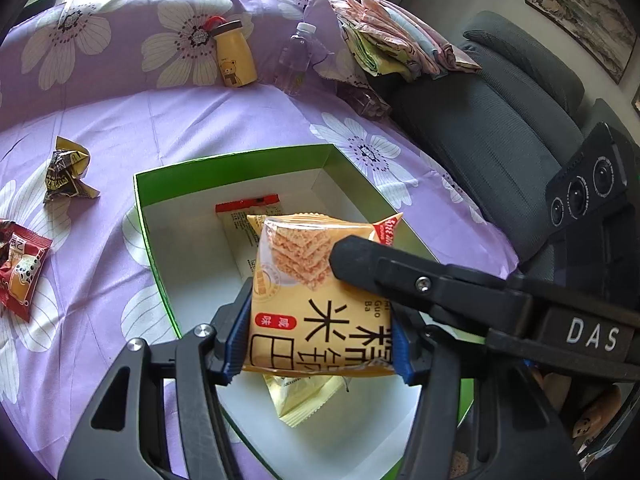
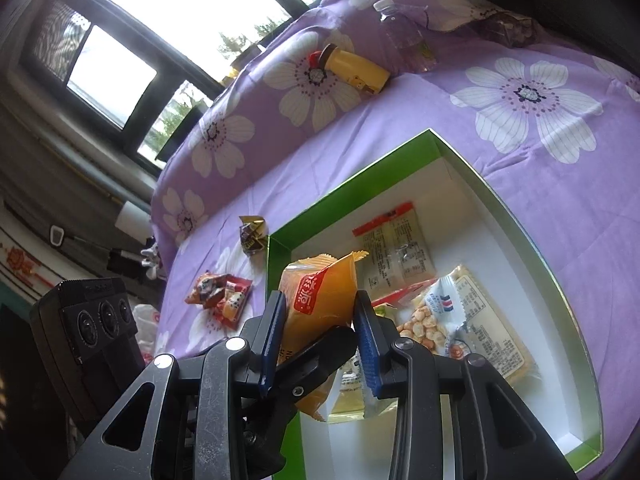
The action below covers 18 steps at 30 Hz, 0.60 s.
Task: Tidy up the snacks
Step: 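Carry both held packets with both grippers over the green box, then lower both packets into the box and open both grippers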
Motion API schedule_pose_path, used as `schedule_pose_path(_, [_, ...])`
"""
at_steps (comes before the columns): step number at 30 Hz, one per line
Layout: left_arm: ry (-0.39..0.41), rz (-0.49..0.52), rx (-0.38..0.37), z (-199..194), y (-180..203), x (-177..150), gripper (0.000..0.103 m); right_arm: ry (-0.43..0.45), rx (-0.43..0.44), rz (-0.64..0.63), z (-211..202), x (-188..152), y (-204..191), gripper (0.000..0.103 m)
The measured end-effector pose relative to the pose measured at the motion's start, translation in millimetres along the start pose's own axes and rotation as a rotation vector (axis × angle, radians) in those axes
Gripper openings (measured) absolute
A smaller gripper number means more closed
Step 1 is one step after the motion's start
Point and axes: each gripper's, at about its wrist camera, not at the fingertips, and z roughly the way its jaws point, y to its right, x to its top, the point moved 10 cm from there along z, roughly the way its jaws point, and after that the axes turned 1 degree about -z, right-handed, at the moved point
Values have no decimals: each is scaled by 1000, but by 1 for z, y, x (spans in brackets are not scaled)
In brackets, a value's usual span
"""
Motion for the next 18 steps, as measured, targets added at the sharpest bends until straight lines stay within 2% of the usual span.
schedule_pose_path(18, [-1, -11, 13, -1, -6, -5, 60, -4, -102, -11, 6, 0, 13, 37])
